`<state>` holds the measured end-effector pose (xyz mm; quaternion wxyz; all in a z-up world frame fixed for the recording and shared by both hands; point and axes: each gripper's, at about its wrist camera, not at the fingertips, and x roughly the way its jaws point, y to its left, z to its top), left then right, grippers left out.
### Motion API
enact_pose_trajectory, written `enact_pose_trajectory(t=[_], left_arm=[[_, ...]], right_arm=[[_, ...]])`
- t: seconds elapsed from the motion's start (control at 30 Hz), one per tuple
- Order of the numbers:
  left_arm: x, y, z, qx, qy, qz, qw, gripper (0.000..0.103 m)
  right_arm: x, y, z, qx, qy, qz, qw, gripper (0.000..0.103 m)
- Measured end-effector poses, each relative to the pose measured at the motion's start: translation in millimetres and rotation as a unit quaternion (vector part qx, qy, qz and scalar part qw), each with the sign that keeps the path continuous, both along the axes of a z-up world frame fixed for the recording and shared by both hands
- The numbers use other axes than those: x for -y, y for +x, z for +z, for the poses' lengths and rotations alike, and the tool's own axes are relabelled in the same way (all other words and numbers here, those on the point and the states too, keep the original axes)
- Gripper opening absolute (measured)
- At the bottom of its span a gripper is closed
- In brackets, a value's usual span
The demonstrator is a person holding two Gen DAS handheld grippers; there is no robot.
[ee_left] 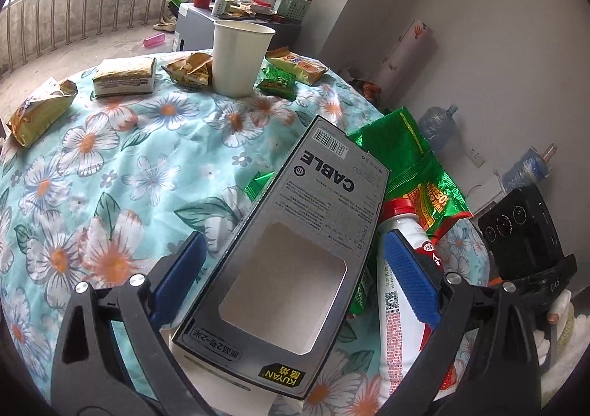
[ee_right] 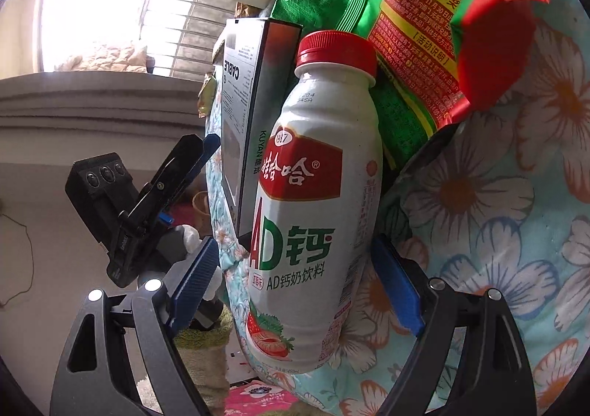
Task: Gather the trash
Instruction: 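Grasp the white CABLE box with the left gripper while the right gripper grasps the AD milk bottle, then lift the CABLE box with the left gripper while the right gripper lifts the AD bottle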
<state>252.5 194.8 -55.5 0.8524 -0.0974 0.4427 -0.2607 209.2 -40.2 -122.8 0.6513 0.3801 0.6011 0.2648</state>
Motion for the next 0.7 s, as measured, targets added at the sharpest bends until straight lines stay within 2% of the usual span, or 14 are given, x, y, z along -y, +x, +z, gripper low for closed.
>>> enact_pose_trajectory(t=[0.13, 0.2, 0.43, 0.6, 0.7], left_arm=[[-0.1, 1.3, -6.7, -0.008, -0.003, -0.025, 0.9997, 0.093], [1.9, 0.2, -7.1, -0.006, 0.005, -0.037, 0.9993, 0.093], [17.8, -12.2, -9.5, 0.008, 0.067, -0.072, 0.9951, 0.093], [38.2, -26.7, -11.3, 0.035, 0.124, -0.092, 0.9874, 0.093], [45.0, -32.8, -10.6, 0.035, 0.138, -0.090, 0.9858, 0.093]], right_arm=[[2.5, 1.6, -8.5, -0.020, 0.022, 0.001, 1.000, 0.067], [6.4, 2.0, -11.3, -0.027, 0.034, 0.003, 0.999, 0.063], [29.5, -3.6, -5.3, -0.027, 0.040, 0.010, 0.999, 0.063], [44.9, -8.0, 6.8, -0.016, 0.021, 0.019, 0.999, 0.063], [54.4, -12.0, 12.6, -0.005, 0.016, 0.020, 1.000, 0.063]])
